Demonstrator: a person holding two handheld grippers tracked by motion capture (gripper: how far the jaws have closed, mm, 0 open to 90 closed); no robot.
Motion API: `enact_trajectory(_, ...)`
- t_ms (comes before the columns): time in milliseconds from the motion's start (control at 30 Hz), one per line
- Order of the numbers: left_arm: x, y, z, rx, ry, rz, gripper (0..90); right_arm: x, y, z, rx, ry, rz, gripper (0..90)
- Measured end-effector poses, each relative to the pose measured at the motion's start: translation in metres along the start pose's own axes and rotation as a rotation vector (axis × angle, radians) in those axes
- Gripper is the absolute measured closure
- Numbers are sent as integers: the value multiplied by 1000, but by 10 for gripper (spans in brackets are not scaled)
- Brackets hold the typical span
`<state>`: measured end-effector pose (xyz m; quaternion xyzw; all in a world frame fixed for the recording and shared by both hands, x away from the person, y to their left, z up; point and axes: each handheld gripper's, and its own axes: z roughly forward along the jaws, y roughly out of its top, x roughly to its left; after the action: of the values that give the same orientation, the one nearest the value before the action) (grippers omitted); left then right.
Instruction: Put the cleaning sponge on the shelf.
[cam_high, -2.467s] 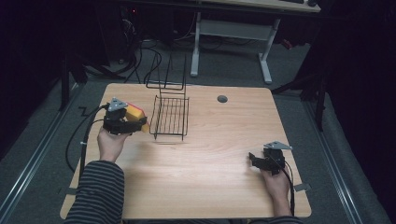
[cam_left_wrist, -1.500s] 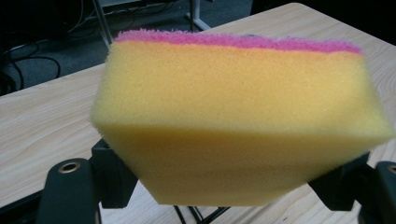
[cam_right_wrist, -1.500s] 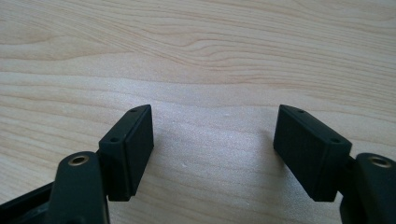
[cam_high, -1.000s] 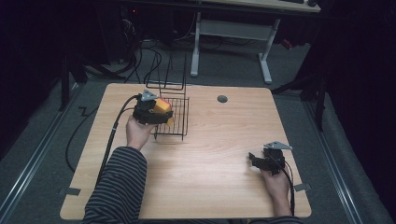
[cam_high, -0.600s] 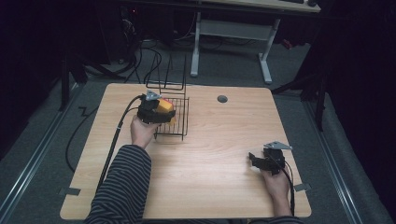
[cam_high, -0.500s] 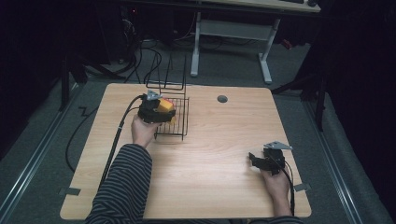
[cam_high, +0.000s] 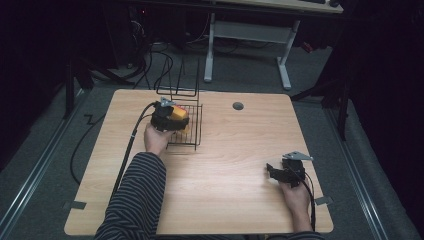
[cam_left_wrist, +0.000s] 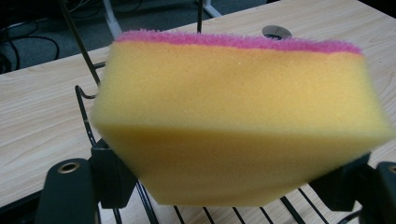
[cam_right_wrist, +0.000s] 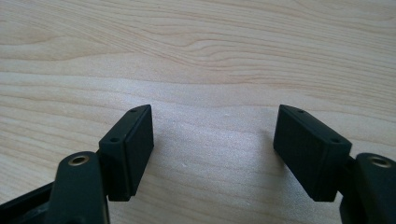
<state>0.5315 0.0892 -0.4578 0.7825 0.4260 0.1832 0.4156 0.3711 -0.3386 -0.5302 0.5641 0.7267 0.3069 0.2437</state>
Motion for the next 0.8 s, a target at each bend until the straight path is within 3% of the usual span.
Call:
enact_trajectory(267,4,0,3,-2,10,-20,236,0,0,0,0,-1,1,292)
enact_trajectory(800,2,-2,8,8,17,-4,233,0,0,0,-1,-3,3,295)
